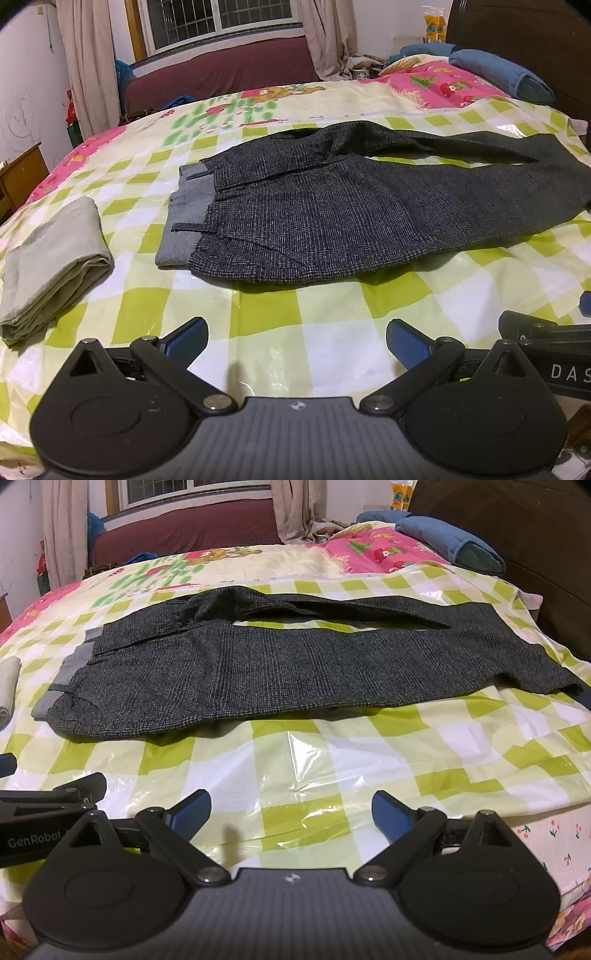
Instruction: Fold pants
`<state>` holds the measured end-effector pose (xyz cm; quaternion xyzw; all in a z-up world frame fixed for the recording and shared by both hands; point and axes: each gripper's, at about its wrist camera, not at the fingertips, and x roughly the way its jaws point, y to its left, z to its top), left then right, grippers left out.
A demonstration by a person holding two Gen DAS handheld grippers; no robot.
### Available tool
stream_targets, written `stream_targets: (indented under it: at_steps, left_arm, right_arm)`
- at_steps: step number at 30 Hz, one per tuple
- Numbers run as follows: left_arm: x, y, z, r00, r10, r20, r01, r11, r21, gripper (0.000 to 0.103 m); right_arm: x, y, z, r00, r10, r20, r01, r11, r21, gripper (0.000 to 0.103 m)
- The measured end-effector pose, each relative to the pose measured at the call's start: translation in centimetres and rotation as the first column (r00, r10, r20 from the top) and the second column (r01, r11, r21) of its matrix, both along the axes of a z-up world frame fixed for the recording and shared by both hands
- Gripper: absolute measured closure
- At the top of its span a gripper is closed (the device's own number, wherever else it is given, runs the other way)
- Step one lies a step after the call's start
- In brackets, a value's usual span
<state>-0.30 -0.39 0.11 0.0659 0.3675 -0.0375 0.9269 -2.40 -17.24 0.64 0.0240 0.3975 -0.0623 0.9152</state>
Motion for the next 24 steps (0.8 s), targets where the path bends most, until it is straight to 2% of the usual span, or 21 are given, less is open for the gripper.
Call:
stream_targets:
  at_steps: [24]
  left_arm:
    - [0.07, -0.14, -0.27, 1.000, -0.005, -0.002, 0.005, 1.000, 0.020, 0.000]
  right_arm:
    - [0.19, 0.11, -0.44, 1.000, 0.009, -0.018, -0.009, 1.000, -0.010, 0.010]
